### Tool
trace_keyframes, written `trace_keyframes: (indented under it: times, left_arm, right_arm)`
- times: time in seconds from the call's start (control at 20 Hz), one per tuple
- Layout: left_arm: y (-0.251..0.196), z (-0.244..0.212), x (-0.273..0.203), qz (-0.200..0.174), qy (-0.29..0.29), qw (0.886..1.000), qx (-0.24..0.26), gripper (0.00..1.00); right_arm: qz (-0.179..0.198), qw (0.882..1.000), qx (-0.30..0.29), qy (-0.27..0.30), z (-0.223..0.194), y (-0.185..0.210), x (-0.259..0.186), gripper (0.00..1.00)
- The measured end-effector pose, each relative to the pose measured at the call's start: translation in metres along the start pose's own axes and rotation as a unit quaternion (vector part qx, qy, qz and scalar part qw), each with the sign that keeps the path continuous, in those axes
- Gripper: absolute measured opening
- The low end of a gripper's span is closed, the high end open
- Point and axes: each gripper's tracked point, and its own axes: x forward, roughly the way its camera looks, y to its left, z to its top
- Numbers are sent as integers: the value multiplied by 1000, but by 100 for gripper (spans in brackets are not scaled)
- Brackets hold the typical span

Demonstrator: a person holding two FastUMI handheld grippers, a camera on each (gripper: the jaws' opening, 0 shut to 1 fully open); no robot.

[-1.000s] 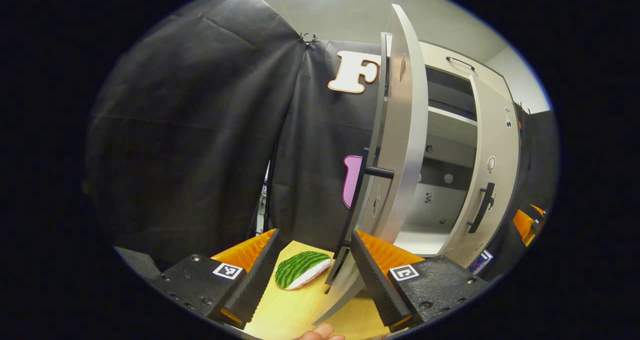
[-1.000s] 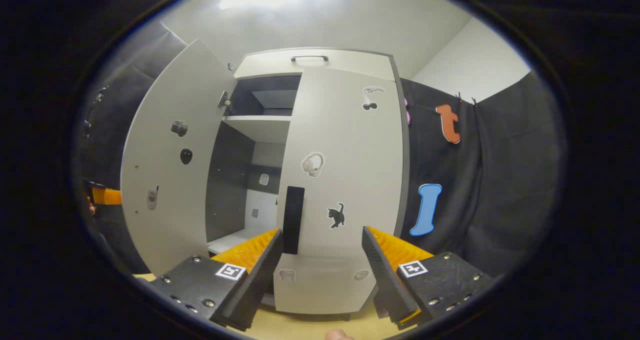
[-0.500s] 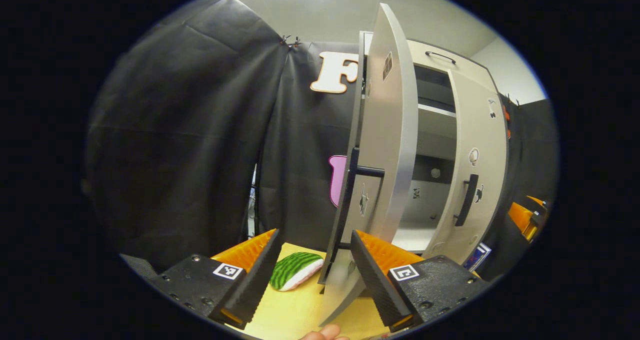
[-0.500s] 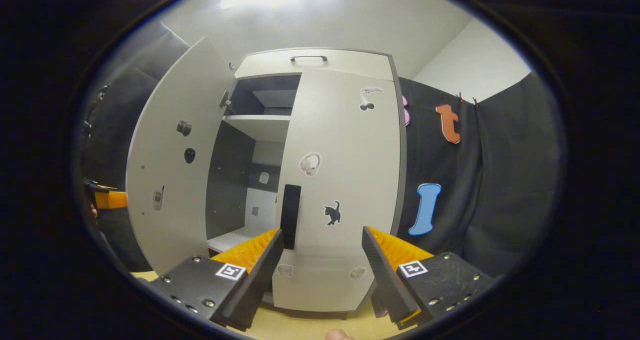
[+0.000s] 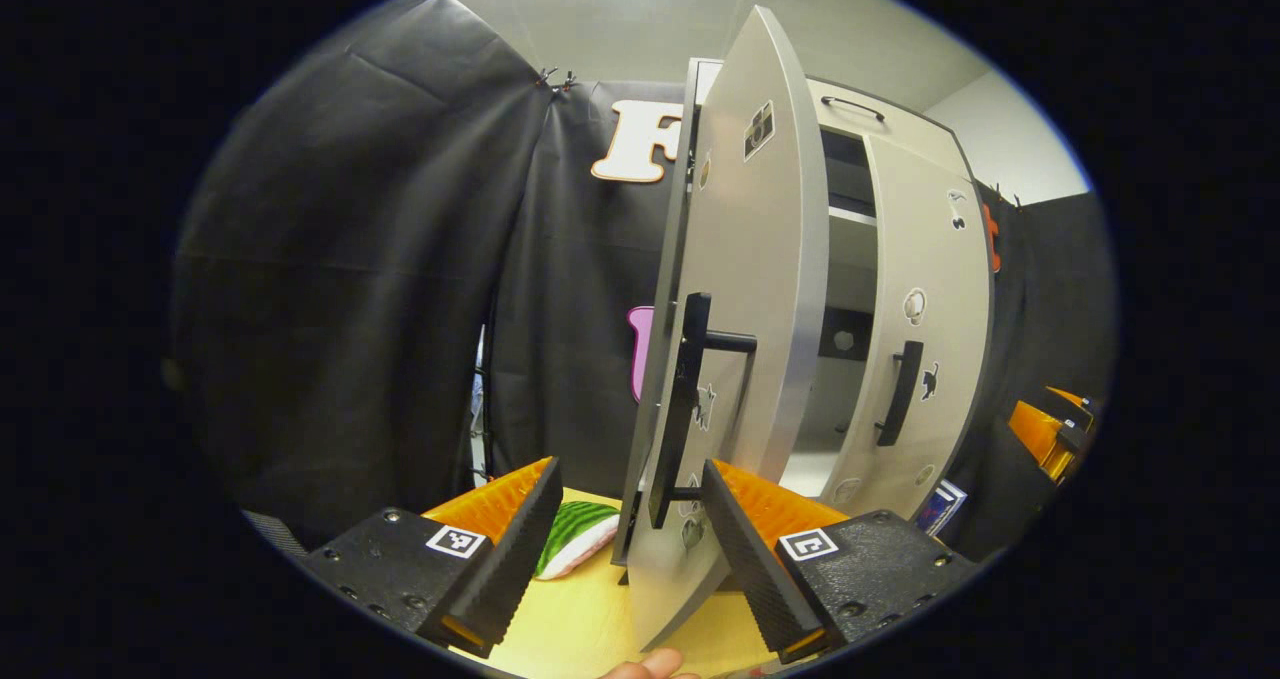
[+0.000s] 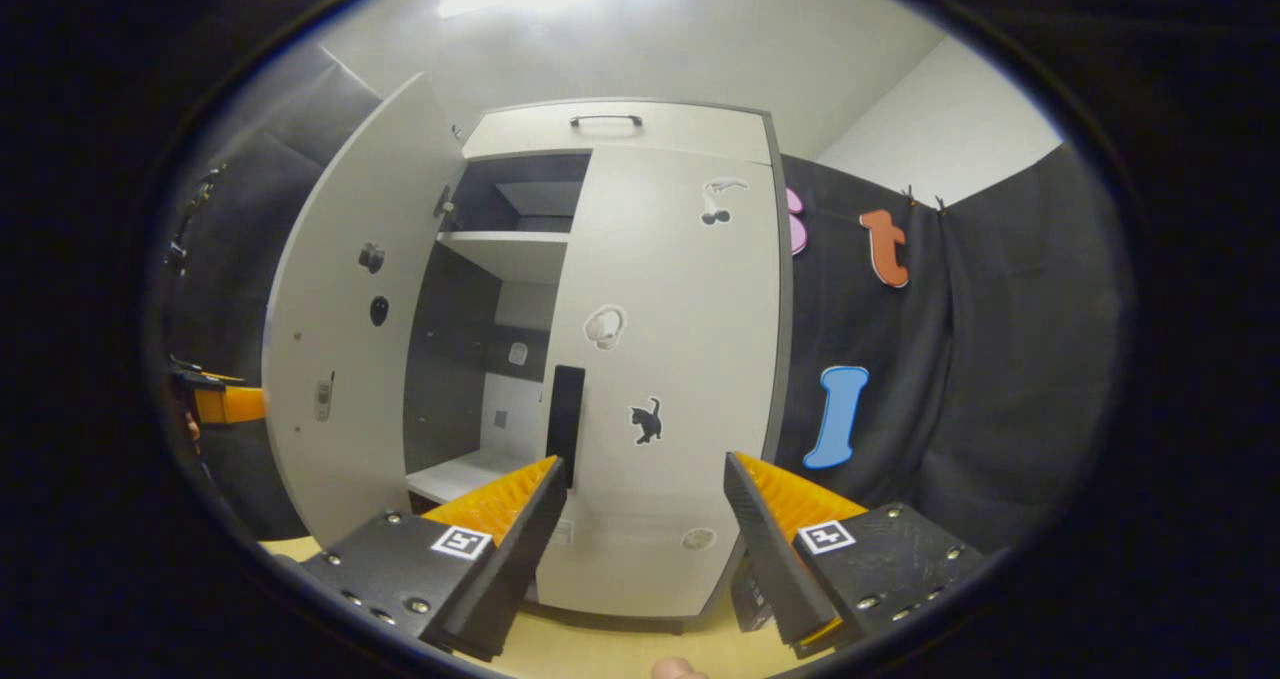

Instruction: Grasp the bottle in the cabinet with the left hand and place it on the coaster, then close the right door with the right hand and the left door with the left hand.

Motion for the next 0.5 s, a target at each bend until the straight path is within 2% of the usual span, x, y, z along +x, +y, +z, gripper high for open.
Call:
trace_keyframes:
  times: [0.1,0.15,0.45,0.5]
  left_arm:
    - [-6,-1,1,-9,1,1000,3,91]
    - [-8,-1,1,-14,1,1000,4,91]
    - [-27,-4,4,-39,4,999,3,92]
    - [-32,-4,5,-45,5,999,1,92]
  right_arm:
    - [-3,1000,-2,-2,0,-1,0,95]
    - [-5,1000,-2,-1,0,-2,1,93]
    - [-14,1000,-3,-1,1,-5,-1,93]
    - [-16,1000,-2,-2,1,-5,-1,96]
